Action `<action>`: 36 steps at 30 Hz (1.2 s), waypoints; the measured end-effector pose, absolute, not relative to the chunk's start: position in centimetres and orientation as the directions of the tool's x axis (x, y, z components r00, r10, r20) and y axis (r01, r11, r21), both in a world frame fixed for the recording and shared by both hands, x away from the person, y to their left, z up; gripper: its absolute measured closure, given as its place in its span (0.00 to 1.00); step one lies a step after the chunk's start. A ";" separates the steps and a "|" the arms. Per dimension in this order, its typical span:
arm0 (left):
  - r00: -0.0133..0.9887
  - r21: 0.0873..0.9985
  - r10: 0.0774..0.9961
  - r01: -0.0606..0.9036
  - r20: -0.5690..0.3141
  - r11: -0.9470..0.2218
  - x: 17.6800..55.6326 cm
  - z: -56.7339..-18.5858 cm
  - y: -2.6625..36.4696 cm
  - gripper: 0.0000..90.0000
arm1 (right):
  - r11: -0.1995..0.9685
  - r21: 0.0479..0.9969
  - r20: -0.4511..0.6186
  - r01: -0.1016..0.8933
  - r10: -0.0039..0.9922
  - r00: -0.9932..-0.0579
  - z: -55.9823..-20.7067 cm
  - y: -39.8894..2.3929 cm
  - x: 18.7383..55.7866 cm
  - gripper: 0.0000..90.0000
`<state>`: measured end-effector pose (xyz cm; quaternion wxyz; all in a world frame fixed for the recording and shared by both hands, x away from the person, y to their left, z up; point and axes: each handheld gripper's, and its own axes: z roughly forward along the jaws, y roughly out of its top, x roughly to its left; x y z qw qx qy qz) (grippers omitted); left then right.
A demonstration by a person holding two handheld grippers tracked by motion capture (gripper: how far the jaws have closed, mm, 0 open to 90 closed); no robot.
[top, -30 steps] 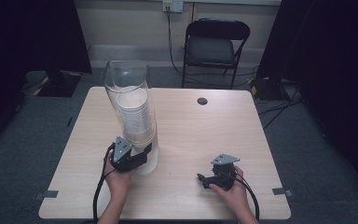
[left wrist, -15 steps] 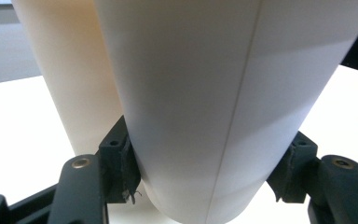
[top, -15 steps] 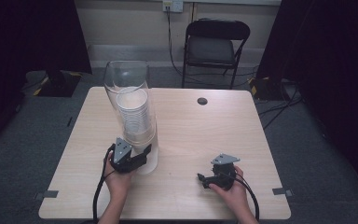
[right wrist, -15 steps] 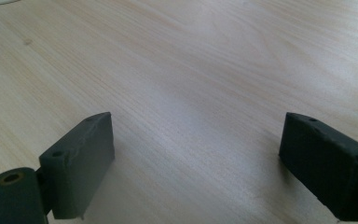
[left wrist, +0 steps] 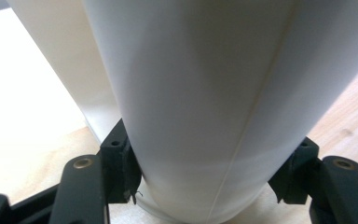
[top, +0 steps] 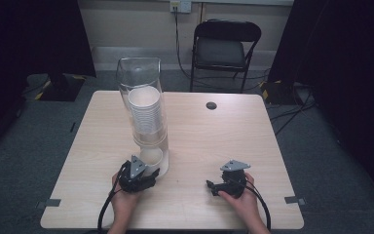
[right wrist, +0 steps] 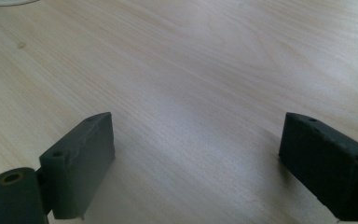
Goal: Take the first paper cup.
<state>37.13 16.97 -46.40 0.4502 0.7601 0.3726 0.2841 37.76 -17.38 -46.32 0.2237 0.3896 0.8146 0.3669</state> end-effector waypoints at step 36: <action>0.774 0.905 0.627 0.201 0.089 -0.376 34.1 -45.8 12.3 0.38 | 0.323 0.858 -0.014 0.399 0.791 -0.611 -37.4 -15.1 35.5 0.37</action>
